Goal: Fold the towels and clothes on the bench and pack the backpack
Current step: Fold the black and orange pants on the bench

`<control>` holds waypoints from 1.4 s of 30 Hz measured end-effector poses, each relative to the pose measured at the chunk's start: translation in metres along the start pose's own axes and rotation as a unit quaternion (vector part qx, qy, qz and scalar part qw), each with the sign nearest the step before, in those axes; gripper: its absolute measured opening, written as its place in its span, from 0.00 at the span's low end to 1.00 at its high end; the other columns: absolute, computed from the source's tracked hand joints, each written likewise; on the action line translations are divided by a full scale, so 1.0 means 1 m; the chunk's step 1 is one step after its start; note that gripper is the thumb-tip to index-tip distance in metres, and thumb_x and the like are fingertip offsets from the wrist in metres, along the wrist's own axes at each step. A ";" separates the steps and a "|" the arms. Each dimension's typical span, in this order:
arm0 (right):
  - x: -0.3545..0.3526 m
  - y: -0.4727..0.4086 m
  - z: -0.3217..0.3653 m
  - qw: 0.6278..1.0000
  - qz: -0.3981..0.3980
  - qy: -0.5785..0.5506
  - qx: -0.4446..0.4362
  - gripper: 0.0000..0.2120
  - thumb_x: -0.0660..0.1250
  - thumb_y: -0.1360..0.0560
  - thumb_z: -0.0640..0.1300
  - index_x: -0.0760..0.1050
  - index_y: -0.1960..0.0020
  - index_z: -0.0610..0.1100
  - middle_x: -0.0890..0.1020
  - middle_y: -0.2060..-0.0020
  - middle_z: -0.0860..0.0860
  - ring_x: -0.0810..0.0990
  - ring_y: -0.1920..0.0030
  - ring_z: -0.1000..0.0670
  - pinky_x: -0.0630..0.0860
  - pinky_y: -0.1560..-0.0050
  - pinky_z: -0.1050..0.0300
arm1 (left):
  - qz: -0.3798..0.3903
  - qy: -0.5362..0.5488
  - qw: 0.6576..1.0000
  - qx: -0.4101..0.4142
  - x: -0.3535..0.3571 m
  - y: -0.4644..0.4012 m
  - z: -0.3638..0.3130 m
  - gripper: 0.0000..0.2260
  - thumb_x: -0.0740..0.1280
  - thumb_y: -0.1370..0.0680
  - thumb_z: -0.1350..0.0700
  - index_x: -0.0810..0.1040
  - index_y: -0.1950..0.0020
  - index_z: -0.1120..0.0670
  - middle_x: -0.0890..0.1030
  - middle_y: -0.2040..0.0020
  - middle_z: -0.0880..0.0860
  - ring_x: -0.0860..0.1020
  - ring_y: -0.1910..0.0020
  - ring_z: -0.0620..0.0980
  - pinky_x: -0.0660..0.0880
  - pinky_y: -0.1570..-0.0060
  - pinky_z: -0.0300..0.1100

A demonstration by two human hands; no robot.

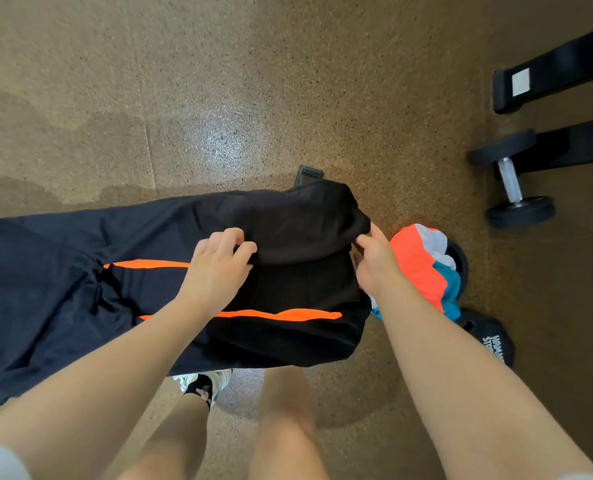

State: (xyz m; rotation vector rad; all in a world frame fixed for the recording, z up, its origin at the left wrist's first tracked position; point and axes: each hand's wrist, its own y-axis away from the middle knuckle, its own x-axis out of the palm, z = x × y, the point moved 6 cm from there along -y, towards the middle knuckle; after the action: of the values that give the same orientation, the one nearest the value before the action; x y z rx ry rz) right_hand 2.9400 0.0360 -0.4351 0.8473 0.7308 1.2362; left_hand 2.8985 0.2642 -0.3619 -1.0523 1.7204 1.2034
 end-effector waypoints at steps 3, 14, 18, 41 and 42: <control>0.004 0.005 0.012 0.999 0.001 -0.041 0.010 0.11 0.57 0.21 0.37 0.73 0.42 0.46 0.79 0.52 0.50 0.77 0.51 0.53 0.73 0.59 0.64 | 0.035 0.018 0.998 0.049 0.004 -0.005 -0.010 0.17 0.78 0.38 0.59 0.79 0.51 0.59 0.79 0.55 0.58 0.79 0.61 0.58 0.76 0.66 0.48; -0.035 0.056 0.040 0.999 -0.007 -0.026 -0.026 0.11 0.55 0.20 0.39 0.76 0.48 0.48 0.78 0.48 0.52 0.73 0.46 0.53 0.69 0.40 0.55 | 0.041 0.040 0.998 0.016 -0.006 -0.006 -0.016 0.04 0.67 0.24 0.61 0.78 0.51 0.59 0.80 0.56 0.56 0.78 0.60 0.57 0.73 0.63 0.48; -0.053 0.059 0.024 0.987 -0.100 0.113 0.048 0.13 0.58 0.21 0.39 0.73 0.40 0.37 0.76 0.39 0.40 0.73 0.37 0.41 0.70 0.37 0.48 | 0.025 0.039 0.995 0.087 -0.010 0.007 -0.018 0.09 0.74 0.31 0.63 0.79 0.53 0.58 0.80 0.60 0.55 0.78 0.66 0.55 0.72 0.69 0.44; 0.206 0.175 -0.076 0.538 0.250 0.707 -0.385 0.14 0.66 0.26 0.43 0.75 0.41 0.41 0.77 0.40 0.44 0.76 0.41 0.42 0.75 0.44 0.48 | 0.025 0.170 0.952 -0.252 -0.001 0.165 0.106 0.21 0.66 0.26 0.63 0.70 0.34 0.64 0.67 0.30 0.62 0.67 0.32 0.61 0.66 0.33 0.53; 0.221 0.180 -0.084 0.546 0.268 0.707 -0.361 0.15 0.61 0.22 0.43 0.72 0.38 0.41 0.74 0.38 0.45 0.73 0.39 0.42 0.72 0.42 0.48 | 0.013 0.193 0.929 -0.316 -0.003 0.182 0.123 0.21 0.63 0.24 0.62 0.68 0.31 0.62 0.63 0.27 0.59 0.63 0.29 0.58 0.61 0.30 0.49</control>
State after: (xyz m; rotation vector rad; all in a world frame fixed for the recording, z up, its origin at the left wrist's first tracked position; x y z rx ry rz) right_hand 2.8207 0.2867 -0.3273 -0.9871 1.0291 2.5119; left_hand 2.7479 0.4212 -0.3323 -1.7475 1.6583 1.7163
